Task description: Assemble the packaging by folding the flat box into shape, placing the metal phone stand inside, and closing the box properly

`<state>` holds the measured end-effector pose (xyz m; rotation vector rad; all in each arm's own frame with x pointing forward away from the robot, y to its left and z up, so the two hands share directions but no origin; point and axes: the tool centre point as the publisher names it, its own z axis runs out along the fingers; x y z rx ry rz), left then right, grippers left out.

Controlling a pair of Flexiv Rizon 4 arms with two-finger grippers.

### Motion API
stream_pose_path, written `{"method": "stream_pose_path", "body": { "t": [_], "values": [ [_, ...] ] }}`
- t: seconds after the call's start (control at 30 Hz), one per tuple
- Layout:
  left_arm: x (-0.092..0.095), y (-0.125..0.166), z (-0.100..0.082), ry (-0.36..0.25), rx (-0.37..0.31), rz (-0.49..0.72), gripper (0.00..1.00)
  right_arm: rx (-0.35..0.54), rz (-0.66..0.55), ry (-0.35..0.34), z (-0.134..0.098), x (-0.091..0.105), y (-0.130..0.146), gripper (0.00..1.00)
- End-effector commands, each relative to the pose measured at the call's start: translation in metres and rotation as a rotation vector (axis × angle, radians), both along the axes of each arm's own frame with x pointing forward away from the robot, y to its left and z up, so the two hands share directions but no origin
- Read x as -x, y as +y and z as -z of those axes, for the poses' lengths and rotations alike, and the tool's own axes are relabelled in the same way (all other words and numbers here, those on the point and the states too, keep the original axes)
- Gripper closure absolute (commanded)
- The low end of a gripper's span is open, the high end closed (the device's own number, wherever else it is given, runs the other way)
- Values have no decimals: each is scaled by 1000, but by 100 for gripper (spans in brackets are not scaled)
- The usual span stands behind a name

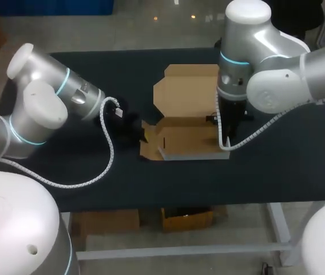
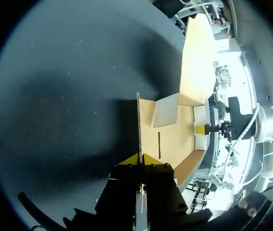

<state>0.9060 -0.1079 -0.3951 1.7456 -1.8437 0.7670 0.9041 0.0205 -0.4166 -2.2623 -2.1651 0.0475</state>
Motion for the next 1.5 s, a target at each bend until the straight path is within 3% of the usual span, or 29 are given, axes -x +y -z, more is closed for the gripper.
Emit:
{"method": "stream_pose_path", "body": {
  "t": [0.03, 0.37, 0.77, 0.93, 1.2, 1.5],
  "values": [
    [8, -8, -12, -13, -91, -29, 100, 2, 0, 6, -1, -1, 1, 100],
    [9, -23, -26, -46, -282, -100, 100, 2, 0, 6, -1, -1, 1, 100],
    [8, -41, -33, -81, -466, -154, 98, 2, 0, 6, -1, -1, 1, 100],
    [9, -47, -36, -88, -512, -163, 100, 2, 0, 6, -1, -1, 1, 100],
    [11, -53, -41, -93, -565, -165, 86, 2, 0, 6, -1, -1, 1, 100],
    [12, -50, -46, -88, -569, -178, 65, 2, 0, 6, -1, -1, 1, 100]
  ]
}}
